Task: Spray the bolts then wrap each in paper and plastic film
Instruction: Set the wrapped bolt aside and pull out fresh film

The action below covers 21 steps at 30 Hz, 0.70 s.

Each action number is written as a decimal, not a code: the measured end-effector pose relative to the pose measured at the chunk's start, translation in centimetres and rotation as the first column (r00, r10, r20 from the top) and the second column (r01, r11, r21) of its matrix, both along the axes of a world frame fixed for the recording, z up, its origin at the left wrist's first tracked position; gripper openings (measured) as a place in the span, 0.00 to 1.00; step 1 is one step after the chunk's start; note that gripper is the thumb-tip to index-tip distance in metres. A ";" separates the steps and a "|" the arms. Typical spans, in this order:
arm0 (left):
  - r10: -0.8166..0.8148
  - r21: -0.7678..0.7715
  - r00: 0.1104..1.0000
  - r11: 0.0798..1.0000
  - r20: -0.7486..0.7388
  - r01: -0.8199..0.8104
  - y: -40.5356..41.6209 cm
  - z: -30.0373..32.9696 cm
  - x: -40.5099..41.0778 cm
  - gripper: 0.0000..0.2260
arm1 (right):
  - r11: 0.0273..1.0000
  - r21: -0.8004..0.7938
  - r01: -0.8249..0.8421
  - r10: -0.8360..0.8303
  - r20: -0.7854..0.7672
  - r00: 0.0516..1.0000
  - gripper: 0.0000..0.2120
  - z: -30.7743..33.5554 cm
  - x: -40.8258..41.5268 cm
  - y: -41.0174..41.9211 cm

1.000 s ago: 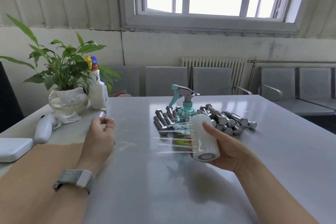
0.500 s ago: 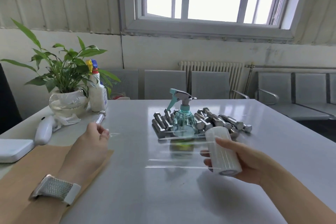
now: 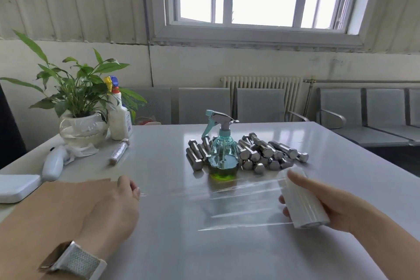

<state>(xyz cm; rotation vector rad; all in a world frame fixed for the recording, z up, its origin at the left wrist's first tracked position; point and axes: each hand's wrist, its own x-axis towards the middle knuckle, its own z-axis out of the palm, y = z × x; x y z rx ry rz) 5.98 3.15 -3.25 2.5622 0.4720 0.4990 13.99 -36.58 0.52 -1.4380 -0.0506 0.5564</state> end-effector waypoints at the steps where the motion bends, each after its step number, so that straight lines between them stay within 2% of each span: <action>1: -0.003 0.045 1.000 0.999 0.002 0.003 -0.2 -0.3 -0.1 0.08 | 1.000 -0.007 -0.020 0.020 -0.016 1.000 0.45 0.3 -0.1 -0.4; 3: 0.010 0.174 1.000 0.985 0.001 -0.011 -0.2 -0.8 -0.3 0.06 | 0.998 -0.035 -0.057 0.055 -0.036 0.998 0.32 0.8 -0.3 -1.0; 4: 0.022 0.251 1.000 0.968 -0.011 -0.018 -0.1 -0.9 -0.4 0.06 | 0.996 -0.070 -0.054 0.052 -0.036 0.998 0.30 1.0 -0.3 -1.3; 7: 0.065 0.417 0.995 0.909 -0.080 -0.026 0.2 -1.1 -0.8 0.06 | 0.971 -0.239 -0.013 0.013 -0.001 1.000 0.34 1.2 -0.3 -1.7; 10: 0.115 0.520 0.986 0.853 -0.117 -0.037 0.6 -1.2 -0.8 0.10 | 0.906 -0.416 0.072 -0.020 0.129 0.991 0.40 1.5 -0.4 -1.3; 13: 0.140 0.548 0.983 0.835 -0.121 -0.052 0.9 -1.5 -0.8 0.13 | 0.816 -0.554 0.164 -0.053 0.211 0.976 0.32 1.8 -0.4 -0.5; 15: 0.141 0.554 0.985 0.830 -0.098 -0.064 0.8 -1.5 -1.0 0.12 | 0.718 -0.652 0.242 -0.067 0.281 0.957 0.28 1.3 0.0 -0.4; 18: 0.135 0.517 0.989 0.851 -0.054 -0.088 0.4 -1.4 -1.1 0.10 | 0.565 -0.756 0.331 -0.033 0.380 0.924 0.26 0.6 1.3 -0.5; 21: 0.122 0.422 0.992 0.901 -0.026 -0.099 -0.1 -1.1 -1.2 0.05 | 0.386 -0.857 0.342 0.055 0.392 0.918 0.28 0.3 2.2 -0.8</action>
